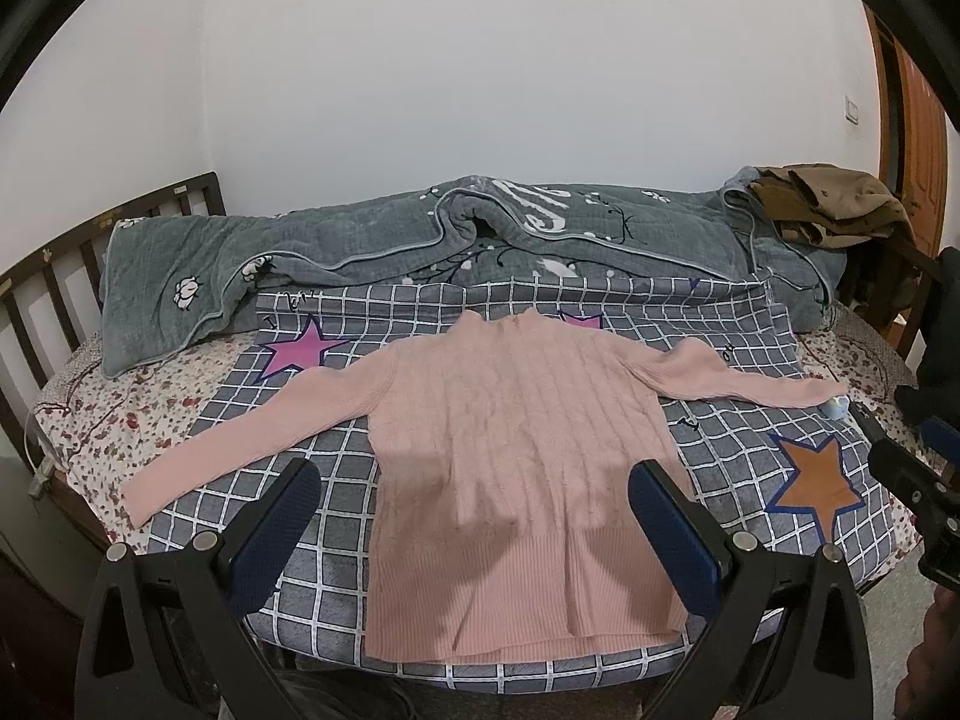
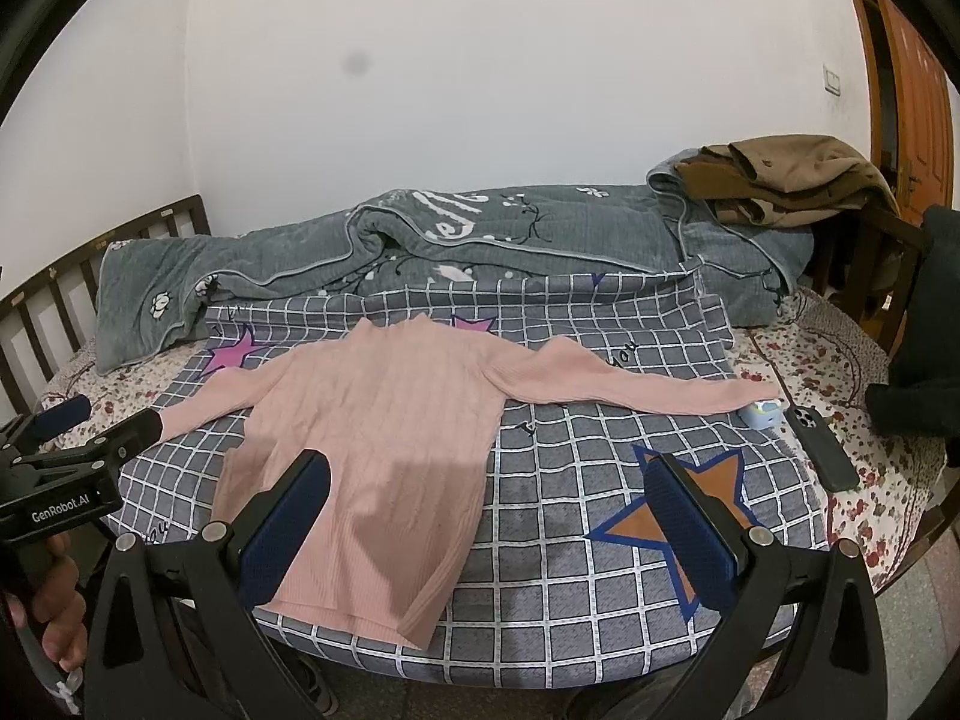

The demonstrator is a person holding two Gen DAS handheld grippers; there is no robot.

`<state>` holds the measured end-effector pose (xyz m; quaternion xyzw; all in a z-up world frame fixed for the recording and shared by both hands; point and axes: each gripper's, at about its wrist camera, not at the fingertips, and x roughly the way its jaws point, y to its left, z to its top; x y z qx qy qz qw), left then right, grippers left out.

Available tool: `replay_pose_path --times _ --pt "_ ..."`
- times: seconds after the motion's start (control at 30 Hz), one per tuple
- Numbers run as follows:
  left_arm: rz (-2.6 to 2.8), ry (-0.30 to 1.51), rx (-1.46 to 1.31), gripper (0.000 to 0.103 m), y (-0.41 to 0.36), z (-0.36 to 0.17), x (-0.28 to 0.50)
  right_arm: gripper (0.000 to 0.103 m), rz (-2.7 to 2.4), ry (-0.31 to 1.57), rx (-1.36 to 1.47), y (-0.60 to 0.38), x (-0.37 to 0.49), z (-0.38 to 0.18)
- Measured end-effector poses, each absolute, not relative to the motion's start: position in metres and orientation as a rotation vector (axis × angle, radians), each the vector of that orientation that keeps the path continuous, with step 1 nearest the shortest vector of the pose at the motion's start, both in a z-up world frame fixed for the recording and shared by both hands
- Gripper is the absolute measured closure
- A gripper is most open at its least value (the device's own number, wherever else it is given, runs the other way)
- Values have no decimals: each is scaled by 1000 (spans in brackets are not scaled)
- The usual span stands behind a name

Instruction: Fold small clothes

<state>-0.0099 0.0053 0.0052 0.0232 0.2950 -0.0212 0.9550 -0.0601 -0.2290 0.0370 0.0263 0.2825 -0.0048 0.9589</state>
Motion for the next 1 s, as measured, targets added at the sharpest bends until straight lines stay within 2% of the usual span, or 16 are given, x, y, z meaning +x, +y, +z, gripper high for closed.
replay_pose_path --times 1.0 --pt "-104 525 43 0 9 -1 -12 0 41 514 39 -229 -66 30"
